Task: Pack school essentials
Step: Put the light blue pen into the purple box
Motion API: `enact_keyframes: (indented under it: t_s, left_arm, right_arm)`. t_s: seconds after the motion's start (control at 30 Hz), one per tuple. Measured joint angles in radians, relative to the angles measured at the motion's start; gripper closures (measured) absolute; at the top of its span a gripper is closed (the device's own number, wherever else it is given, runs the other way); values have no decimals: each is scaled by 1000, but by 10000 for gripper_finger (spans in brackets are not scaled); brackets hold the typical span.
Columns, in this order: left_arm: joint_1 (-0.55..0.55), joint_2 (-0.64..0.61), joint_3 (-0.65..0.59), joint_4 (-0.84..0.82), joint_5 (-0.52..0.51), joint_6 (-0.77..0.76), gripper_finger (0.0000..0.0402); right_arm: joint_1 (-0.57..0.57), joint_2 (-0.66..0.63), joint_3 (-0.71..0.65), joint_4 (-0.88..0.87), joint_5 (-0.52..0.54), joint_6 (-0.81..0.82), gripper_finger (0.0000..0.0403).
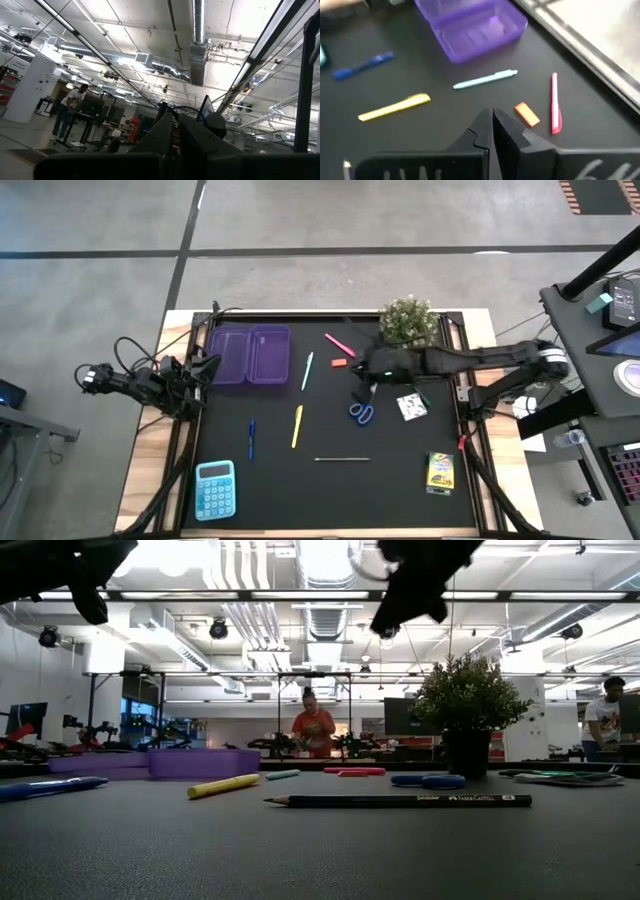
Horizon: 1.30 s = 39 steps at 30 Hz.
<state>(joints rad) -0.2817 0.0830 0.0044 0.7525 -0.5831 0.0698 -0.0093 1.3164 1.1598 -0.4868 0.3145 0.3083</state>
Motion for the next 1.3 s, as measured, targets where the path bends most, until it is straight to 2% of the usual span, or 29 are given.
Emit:
enact_keyframes:
  t_s: [0.17,0.53,0.7,0.77,0.83,1.3]
  left_arm:
    - [0,1,0,0,-1,83,389]
    - [0,0,0,45,-31,105,389]
    - [0,0,0,51,-37,164,389]
    - [0,0,0,53,-37,173,389]
    - [0,0,0,54,-37,173,389]
    - [0,0,0,55,-37,172,389]
  right_arm:
    - [-23,145,145,-48,-11,-150,394]
    - [-195,473,474,-170,-184,-471,394]
    - [-253,569,528,-168,-343,-853,394]
    - [-263,608,541,-166,-349,-991,394]
    - [-272,654,558,-164,-349,-1063,394]
    - [-286,880,698,-151,-347,-1103,394]
